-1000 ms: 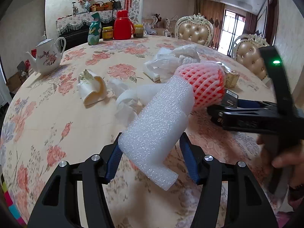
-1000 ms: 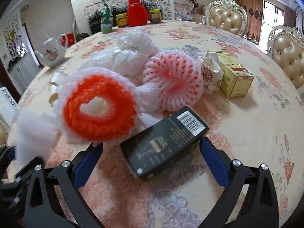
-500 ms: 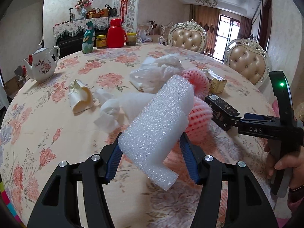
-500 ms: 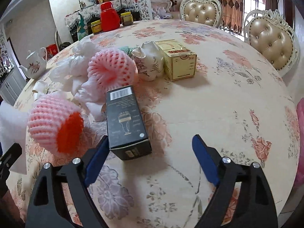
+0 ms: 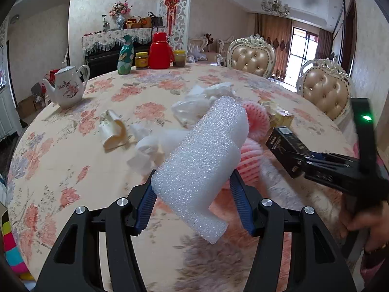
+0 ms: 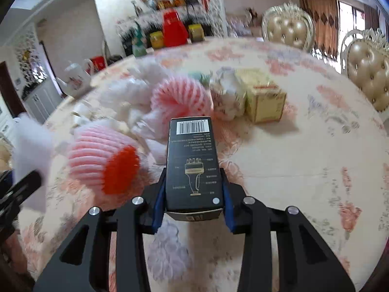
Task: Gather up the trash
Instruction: 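Carry both items over the pink bin and open both tools to drop them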
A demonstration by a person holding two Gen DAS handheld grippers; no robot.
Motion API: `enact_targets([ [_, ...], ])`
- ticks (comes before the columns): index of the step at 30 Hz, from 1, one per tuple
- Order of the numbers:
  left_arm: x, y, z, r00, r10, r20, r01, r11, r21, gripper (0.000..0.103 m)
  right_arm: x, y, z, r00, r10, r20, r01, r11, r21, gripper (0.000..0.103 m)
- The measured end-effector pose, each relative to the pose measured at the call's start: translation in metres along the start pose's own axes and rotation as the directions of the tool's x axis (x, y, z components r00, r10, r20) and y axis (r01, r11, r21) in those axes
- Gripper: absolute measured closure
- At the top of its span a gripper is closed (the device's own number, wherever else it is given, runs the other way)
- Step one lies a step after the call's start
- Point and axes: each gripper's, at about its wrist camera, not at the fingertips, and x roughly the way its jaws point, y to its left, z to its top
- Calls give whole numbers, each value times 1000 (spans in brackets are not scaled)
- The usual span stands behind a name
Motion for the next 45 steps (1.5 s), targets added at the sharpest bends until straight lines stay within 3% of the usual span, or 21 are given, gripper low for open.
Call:
enact_targets([
  [4,-1,-28,3,999,-26,24,26,999,22,48,-43,-11,-9,995,-4,100,6,1000,-23,65],
  [12,1,-89,11,996,-75,42,72,994,82,48,-94,-51,-24,978,-38,206,36,999,14,65],
  [20,2,-144,17,988,-134,80,123,985,123,48,-143,-89,-47,944,-82,321,82,997,13,65],
  [28,10,-201,22,966,-239,99,218,958,188,48,-184,-143,-69,902,-204,380,185,979,88,65],
  [34,26,-257,28,934,-347,83,315,911,266,48,-211,-195,-82,856,-339,390,290,940,180,65],
  [42,57,-353,48,860,-510,21,473,812,343,47,-241,-286,-107,775,-540,329,430,832,351,64],
  [45,61,-390,47,829,-559,-12,524,770,366,47,-244,-318,-115,758,-582,294,456,795,399,64],
])
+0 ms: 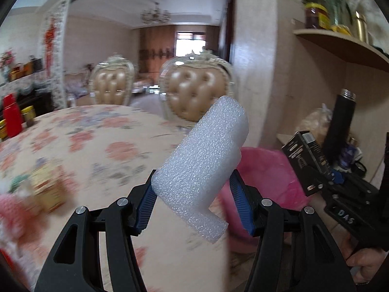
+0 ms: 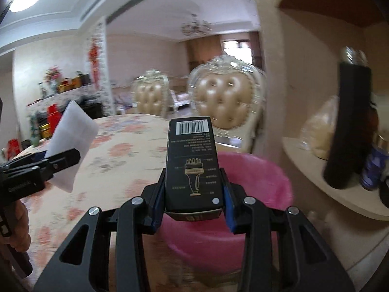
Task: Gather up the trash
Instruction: 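Carry both items over the pink bin and open both tools to drop them, then move both open tools back over the table toward the remaining trash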
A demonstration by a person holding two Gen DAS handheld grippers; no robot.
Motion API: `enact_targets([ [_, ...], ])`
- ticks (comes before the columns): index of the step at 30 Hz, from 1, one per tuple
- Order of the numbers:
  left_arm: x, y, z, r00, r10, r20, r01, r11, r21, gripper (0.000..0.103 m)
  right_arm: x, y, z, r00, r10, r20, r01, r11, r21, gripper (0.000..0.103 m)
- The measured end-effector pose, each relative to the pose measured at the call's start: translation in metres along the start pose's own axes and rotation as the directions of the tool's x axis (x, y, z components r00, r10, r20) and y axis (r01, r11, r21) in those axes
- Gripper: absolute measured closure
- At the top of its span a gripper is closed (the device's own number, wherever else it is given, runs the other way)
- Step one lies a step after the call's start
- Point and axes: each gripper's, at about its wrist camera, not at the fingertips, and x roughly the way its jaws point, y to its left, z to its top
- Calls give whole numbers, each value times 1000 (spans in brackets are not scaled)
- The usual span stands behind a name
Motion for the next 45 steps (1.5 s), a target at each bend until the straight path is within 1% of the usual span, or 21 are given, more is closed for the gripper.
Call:
enact_targets([
  [3,27,-21,5,998,-56,-16,56,998,20,47,16,-29,-2,999,-43,-25,44,999,31,64],
  [7,63,-43,11,993,-106,-43,107,994,32,47,33,-56,-3,997,-62,-44,64,996,60,64],
  [11,95,-64,16,988,-137,-66,140,989,51,47,48,-72,-4,996,-62,-63,67,994,83,64],
  [14,112,-70,17,985,-154,-78,158,986,49,46,58,-77,-5,995,-59,-77,66,994,85,63],
  [15,115,-70,18,984,-159,-80,163,986,46,46,57,-73,-7,995,-58,-80,65,994,84,63],
  [16,121,-72,19,983,-165,-84,170,984,47,44,60,-75,-8,995,-58,-84,65,994,86,62],
  [17,124,-73,19,982,-167,-88,172,984,50,42,62,-77,-9,995,-55,-85,63,994,90,59],
  [18,126,-74,20,982,-166,-89,171,984,52,37,61,-76,-9,995,-52,-87,60,994,94,55],
  [19,129,-74,19,983,-163,-88,168,984,53,32,62,-79,-10,995,-51,-87,60,993,102,47],
  [20,130,-73,18,983,-161,-87,166,985,52,30,64,-82,-11,995,-58,-86,67,992,109,43],
  [21,131,-72,18,984,-156,-89,161,986,49,28,63,-81,-11,995,-59,-85,68,991,112,43],
  [24,131,-67,17,985,-143,-93,148,988,48,28,59,-82,-11,994,-63,-87,74,990,123,43],
  [26,124,-60,16,988,-128,-82,132,990,43,26,54,-80,-9,995,-62,-82,71,990,122,43],
  [27,120,-56,15,990,-120,-77,123,992,39,22,50,-77,-9,995,-62,-80,71,990,120,43],
  [28,116,-52,14,991,-111,-73,113,993,34,20,46,-74,-7,995,-60,-75,69,990,120,43],
  [32,89,-31,4,996,-61,-72,63,998,13,17,34,-57,-4,998,-30,-59,37,993,115,42],
  [35,58,-8,-6,998,-32,-47,31,999,-23,17,25,-36,-3,999,9,-47,-4,995,101,38],
  [38,25,23,-18,999,17,-45,-21,996,-92,14,22,-8,-4,996,64,-55,-60,996,69,37],
  [40,-1,49,-29,997,67,-43,-73,984,-161,13,23,16,-5,992,111,-68,-108,993,51,36],
  [42,-23,69,-37,992,114,-52,-122,975,-187,13,20,41,-6,984,163,-76,-161,986,37,34],
  [45,-63,98,-50,979,199,-48,-205,961,-187,13,17,84,-9,970,227,-93,-229,973,-16,33],
])
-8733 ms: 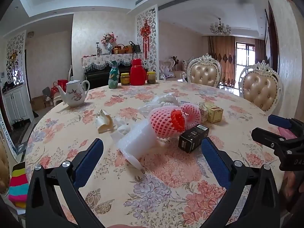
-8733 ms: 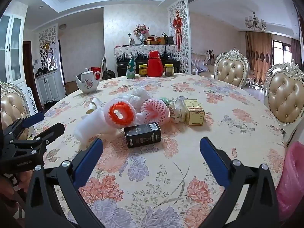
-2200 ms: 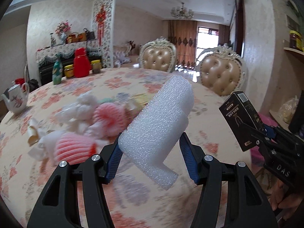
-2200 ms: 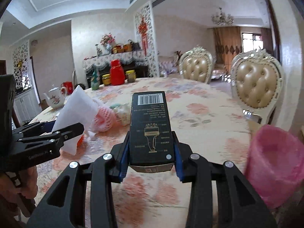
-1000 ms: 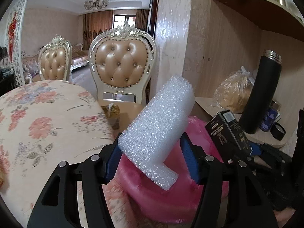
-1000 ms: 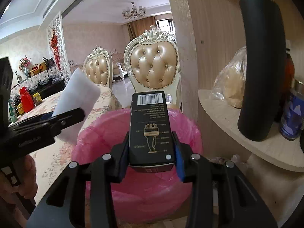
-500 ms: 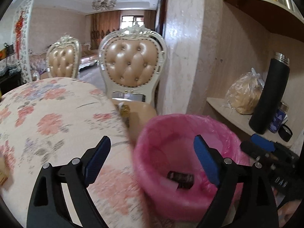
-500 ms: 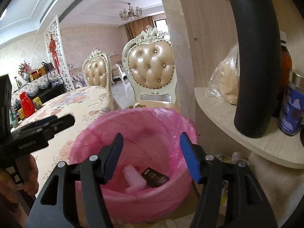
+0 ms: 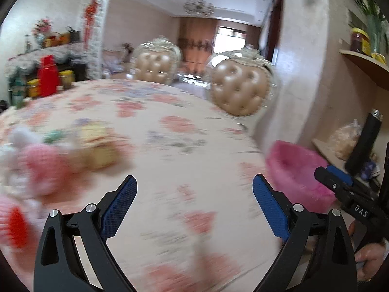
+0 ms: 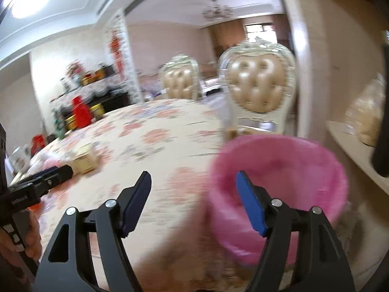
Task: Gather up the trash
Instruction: 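Move both open tools back over the table toward the remaining trash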
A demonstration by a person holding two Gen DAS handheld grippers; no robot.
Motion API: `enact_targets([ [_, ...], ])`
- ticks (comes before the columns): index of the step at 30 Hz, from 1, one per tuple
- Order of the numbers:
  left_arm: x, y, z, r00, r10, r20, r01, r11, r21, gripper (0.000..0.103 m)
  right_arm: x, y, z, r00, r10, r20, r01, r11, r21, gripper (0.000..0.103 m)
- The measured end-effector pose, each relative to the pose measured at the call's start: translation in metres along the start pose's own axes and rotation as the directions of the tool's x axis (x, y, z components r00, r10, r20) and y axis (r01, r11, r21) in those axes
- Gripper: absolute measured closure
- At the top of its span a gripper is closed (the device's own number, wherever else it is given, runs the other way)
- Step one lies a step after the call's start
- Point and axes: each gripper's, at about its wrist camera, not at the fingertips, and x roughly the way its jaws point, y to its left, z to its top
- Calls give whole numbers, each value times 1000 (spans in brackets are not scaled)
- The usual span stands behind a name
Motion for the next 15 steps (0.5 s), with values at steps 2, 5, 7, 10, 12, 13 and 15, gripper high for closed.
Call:
enact_targets([
  [2,-24,23,-6,998,65,19,-65,998,11,13,5,29,-3,999,43,-18,-44,999,-33,33],
  [5,-56,54,-16,987,157,41,-158,987,16,13,14,72,-5,993,107,-47,-110,991,-69,33],
  [7,-75,77,-24,978,205,46,-206,979,5,13,18,100,-8,987,149,-64,-155,983,-95,33],
  [10,-103,116,-39,958,284,39,-283,959,-33,13,24,145,-14,975,201,-94,-213,966,-145,33],
  [12,-120,143,-48,946,322,25,-319,945,-72,13,27,170,-17,965,235,-115,-252,954,-165,32],
  [13,-130,159,-51,941,338,20,-335,937,-102,13,30,187,-18,958,255,-129,-276,945,-176,32],
  [15,-148,188,-56,927,374,11,-369,917,-151,13,32,216,-22,943,297,-152,-323,927,-192,32],
])
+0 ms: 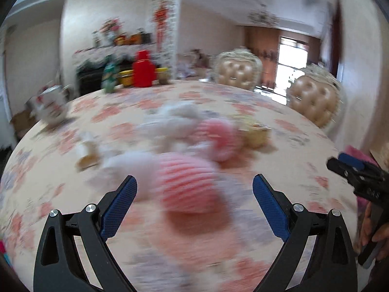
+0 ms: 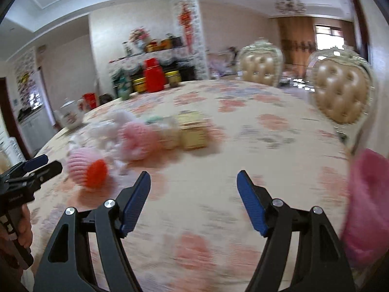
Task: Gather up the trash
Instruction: 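Move both open tools back over the table toward the remaining trash, then grasp the pink foam fruit net with the right tool while the left tool grasps white tissue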
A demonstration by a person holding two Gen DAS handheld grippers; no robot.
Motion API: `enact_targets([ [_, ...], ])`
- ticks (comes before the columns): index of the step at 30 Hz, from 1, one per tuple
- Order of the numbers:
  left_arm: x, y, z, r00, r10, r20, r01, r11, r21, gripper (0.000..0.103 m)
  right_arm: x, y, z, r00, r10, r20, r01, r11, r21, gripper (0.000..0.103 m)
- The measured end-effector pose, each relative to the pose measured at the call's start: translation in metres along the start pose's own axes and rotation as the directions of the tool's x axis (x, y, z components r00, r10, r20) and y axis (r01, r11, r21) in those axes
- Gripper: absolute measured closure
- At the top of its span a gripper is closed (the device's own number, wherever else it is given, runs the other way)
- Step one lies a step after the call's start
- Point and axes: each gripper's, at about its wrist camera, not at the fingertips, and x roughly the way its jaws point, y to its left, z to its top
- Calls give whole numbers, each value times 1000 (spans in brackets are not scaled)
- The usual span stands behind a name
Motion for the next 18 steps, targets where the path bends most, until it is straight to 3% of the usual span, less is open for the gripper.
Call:
enact_targets([
  [4,-12,64,4,993,117,9,-115,989,-89,13,17,56,6,995,104,-14,-104,993,-51,32],
  [7,-22,109,6,974,227,9,-223,965,-137,13,30,104,9,981,190,-37,-193,975,-110,32],
  [11,-29,145,4,952,307,-1,-304,940,-156,13,54,166,7,952,289,-104,-303,938,-167,32],
  [15,-33,168,-1,938,345,-17,-343,924,-171,13,78,212,3,922,344,-179,-376,905,-198,32],
  [18,-29,180,-3,939,341,-43,-342,922,-183,13,99,241,0,907,352,-232,-400,893,-206,33],
])
